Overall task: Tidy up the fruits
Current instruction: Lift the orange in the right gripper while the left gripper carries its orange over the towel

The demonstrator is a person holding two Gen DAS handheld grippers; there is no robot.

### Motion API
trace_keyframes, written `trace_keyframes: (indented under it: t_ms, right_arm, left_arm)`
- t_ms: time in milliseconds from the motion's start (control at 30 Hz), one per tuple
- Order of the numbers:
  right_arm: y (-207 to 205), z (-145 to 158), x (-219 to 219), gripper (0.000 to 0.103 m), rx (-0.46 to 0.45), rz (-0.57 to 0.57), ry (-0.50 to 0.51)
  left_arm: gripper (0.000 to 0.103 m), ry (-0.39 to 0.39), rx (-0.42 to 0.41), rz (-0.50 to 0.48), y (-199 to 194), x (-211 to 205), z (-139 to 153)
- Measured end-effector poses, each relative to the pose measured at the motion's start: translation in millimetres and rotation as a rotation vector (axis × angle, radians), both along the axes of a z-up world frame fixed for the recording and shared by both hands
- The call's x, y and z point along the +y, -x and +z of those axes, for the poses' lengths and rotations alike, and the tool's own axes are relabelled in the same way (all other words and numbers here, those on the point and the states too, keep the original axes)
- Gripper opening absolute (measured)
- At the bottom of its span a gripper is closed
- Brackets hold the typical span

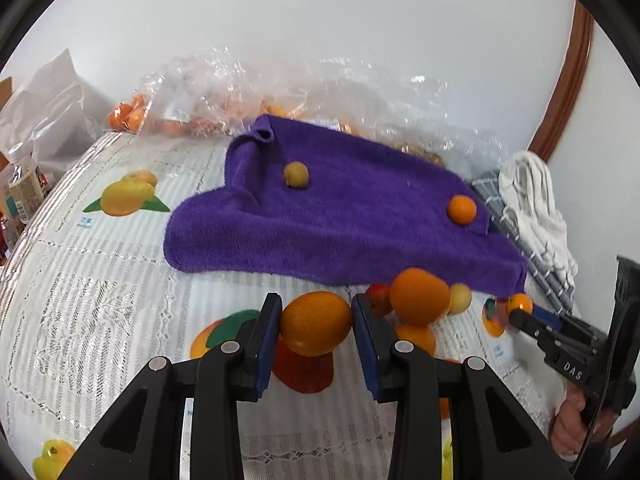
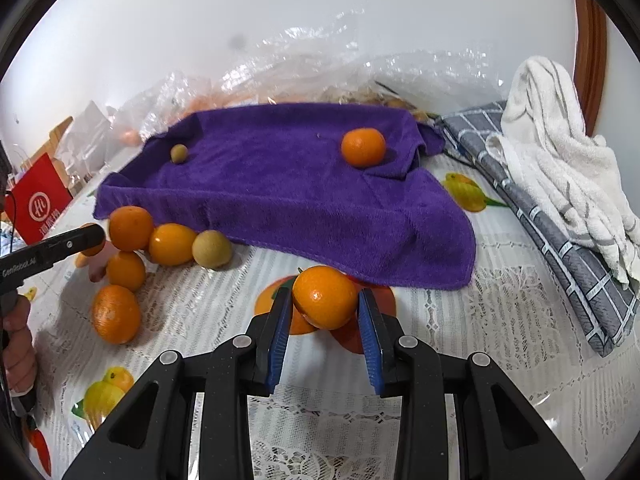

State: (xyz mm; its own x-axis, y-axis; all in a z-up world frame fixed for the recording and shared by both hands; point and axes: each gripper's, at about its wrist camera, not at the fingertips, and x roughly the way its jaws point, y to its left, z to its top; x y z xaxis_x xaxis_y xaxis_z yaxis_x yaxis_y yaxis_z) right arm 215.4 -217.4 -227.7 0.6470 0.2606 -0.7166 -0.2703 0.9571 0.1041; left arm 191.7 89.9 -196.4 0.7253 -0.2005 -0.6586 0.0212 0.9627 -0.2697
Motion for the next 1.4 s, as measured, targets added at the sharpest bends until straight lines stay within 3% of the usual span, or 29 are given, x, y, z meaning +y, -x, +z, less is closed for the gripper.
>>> trace_keyframes:
  t_ms: [600, 1000, 1100, 1400]
  right_arm:
    - [10, 10, -10, 0.033, -0.072, -0.037, -0.037]
    - [11, 32, -25, 0.033, -0.099, -0.069, -0.086]
    - [8, 44, -26, 0.033, -0.117, -0.074, -0.067]
    - [-32, 86, -27, 0.033, -0.185, -0.086, -0.08]
  left_arm:
    - [0.034, 0.046, -0.087, 0.061, 7, 17, 9]
    - [0.034, 0.016, -0.109, 0.078, 13, 18, 18]
    - [0.034, 0.023, -0.114, 0.076, 12, 18, 31]
    - [0.034, -0.105, -0.213, 0.089, -27, 2, 93]
